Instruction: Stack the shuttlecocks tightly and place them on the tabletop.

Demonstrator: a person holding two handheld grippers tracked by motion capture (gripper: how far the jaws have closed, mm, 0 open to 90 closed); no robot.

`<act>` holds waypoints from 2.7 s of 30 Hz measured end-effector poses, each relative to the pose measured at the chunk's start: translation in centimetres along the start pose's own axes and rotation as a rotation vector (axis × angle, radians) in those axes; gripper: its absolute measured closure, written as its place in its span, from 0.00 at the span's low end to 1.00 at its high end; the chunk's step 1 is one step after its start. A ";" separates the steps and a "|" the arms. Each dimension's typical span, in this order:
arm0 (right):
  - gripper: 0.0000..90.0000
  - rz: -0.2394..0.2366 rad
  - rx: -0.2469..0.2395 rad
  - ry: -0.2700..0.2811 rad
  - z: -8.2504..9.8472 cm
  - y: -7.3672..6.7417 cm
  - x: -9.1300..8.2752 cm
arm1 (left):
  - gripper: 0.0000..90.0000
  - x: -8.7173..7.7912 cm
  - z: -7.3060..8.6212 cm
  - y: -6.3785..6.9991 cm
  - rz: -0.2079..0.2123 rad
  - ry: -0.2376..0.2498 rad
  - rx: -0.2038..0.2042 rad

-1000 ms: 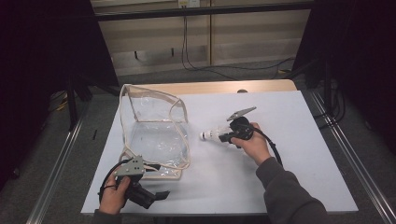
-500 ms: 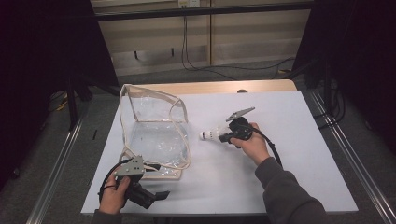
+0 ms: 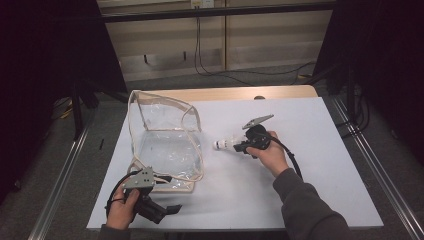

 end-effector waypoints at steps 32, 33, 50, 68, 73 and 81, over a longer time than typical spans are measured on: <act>0.38 0.076 0.049 0.043 0.2 1.1 -3.1 | 0.04 0.0 0.0 0.0 -0.003 -0.002 0.000; 0.36 0.078 0.048 0.045 0.2 1.1 -3.2 | 0.04 0.0 0.0 0.0 -0.003 -0.002 0.001; 0.26 0.119 0.060 0.049 1.0 1.9 -5.1 | 0.04 0.0 0.0 0.0 -0.004 0.000 -0.002; 0.17 0.123 0.100 0.072 1.8 2.4 -6.7 | 0.04 0.0 0.0 0.0 -0.003 -0.001 -0.001; 0.14 0.119 0.104 0.078 2.2 2.7 -7.3 | 0.04 0.0 0.0 0.0 -0.003 0.000 0.000; 0.12 0.125 0.109 0.084 2.9 3.3 -7.8 | 0.04 0.0 0.0 0.0 -0.005 0.003 -0.003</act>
Point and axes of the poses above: each handheld gripper's, and its own axes: x roughly forward along the jaws, z roughly out of its underside, y roughly to its right, the point moved 10 cm from there along x, roughly forward along the jaws, and after that the axes turned 10 degrees about x, right-handed, at the moved point
